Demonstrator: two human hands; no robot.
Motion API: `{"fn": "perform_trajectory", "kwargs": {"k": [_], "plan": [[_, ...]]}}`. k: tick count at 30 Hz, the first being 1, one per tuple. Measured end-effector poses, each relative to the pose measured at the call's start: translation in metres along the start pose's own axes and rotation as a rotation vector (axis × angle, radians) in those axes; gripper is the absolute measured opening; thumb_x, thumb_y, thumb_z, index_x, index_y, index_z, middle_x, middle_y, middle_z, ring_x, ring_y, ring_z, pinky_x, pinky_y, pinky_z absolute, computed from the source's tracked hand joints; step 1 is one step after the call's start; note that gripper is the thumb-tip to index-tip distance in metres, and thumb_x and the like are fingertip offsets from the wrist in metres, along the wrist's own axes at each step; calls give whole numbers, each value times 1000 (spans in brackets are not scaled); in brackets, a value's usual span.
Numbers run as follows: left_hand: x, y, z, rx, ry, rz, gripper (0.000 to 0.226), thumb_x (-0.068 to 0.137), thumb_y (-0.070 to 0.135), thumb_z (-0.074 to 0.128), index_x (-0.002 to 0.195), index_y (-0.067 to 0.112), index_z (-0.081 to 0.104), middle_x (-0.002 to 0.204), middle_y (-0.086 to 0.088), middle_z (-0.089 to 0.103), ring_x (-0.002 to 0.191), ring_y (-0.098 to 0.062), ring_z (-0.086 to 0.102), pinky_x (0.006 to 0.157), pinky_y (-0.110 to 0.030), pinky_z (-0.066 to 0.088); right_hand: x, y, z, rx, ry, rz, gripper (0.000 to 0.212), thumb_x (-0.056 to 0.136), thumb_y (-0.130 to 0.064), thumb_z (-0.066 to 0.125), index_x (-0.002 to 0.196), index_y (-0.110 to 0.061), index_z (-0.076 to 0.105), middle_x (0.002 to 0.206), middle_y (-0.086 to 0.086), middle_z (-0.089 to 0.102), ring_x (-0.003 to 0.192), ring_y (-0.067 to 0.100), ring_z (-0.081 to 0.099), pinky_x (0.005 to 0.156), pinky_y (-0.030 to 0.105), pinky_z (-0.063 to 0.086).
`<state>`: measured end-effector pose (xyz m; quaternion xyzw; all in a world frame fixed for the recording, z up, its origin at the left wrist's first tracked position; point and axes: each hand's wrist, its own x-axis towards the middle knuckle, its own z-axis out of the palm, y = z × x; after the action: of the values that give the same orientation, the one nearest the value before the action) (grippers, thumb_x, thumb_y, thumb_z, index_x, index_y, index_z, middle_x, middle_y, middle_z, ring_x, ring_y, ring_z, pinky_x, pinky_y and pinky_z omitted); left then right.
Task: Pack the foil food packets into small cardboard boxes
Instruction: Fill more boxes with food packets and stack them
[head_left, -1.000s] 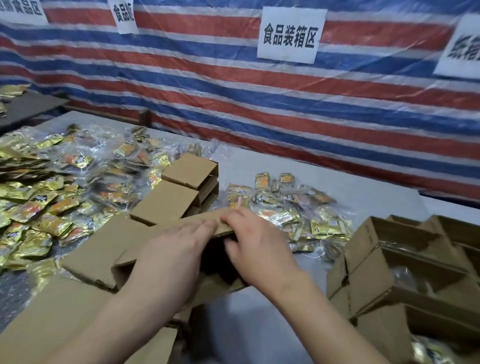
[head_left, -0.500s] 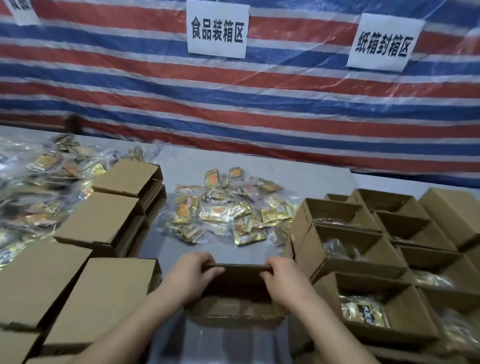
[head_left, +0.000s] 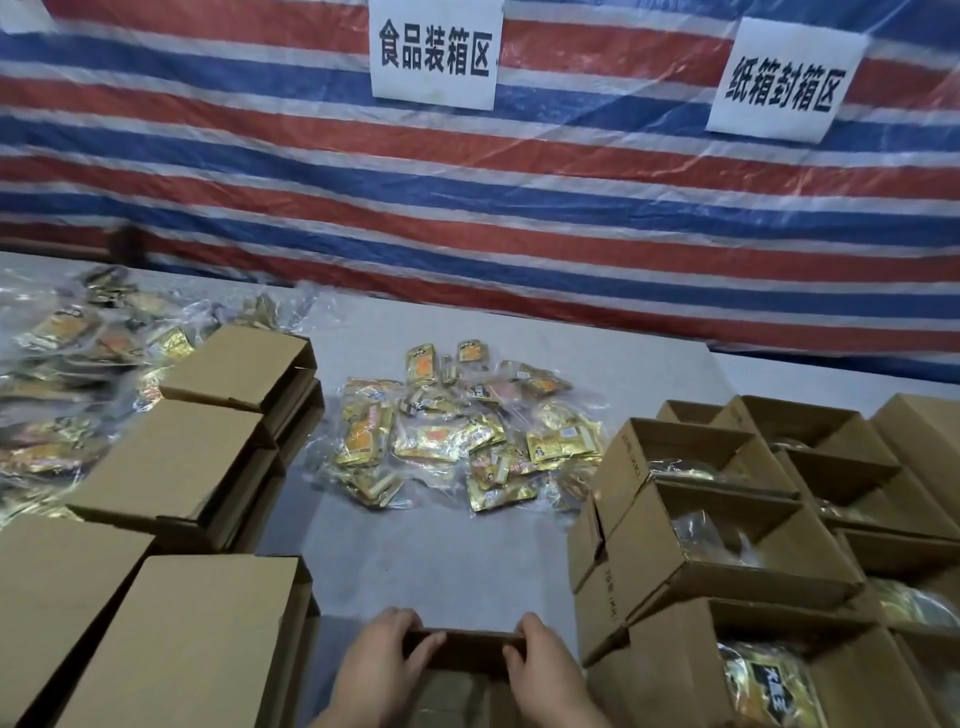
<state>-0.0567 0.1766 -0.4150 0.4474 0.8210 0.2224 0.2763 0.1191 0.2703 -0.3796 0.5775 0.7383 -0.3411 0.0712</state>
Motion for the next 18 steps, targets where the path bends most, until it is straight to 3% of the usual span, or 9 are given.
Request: {"fn": "perform_trajectory", "kwargs": {"k": [3,7,10,14,18], "plan": [[-2,-3,6,26,38,19,32,84,62,58,79,31,55,84,11,55,79,-3,54,71,-20,45,2,3,2,4,-18,15,9,93,-35,49,95,-27,46,102,-6,57,94,13,57,88,32,50],[6,4,-2,73,107,57,51,91,67,37,110,28,64,109,11,62,100,-7,59,84,-25,46,7,-5,-8,52,-11,27,39,93,-40,40,127,-24,52,131,-4,55,116,17,54,96,32,43],[42,27,-13,77,171,117,46,97,53,40,123,21,60,122,4,62,111,-14,58,94,-29,45,15,-12,-22,96,106,-17,41,96,-39,40,131,-21,53,132,-2,55,112,14,52,95,31,44],[118,67,-12,284,6,268,39,98,40,44,126,15,51,127,-7,56,114,-26,54,92,-37,47,26,-18,-41,181,208,-18,34,101,-39,40,127,-23,53,129,-2,56,103,11,51,88,31,45],[195,96,17,549,-131,335,46,95,35,49,134,11,42,134,-13,50,120,-32,50,96,-42,46,45,-16,-58,251,243,58,38,101,-37,40,132,-20,53,133,3,55,118,21,53,98,37,44]]}}
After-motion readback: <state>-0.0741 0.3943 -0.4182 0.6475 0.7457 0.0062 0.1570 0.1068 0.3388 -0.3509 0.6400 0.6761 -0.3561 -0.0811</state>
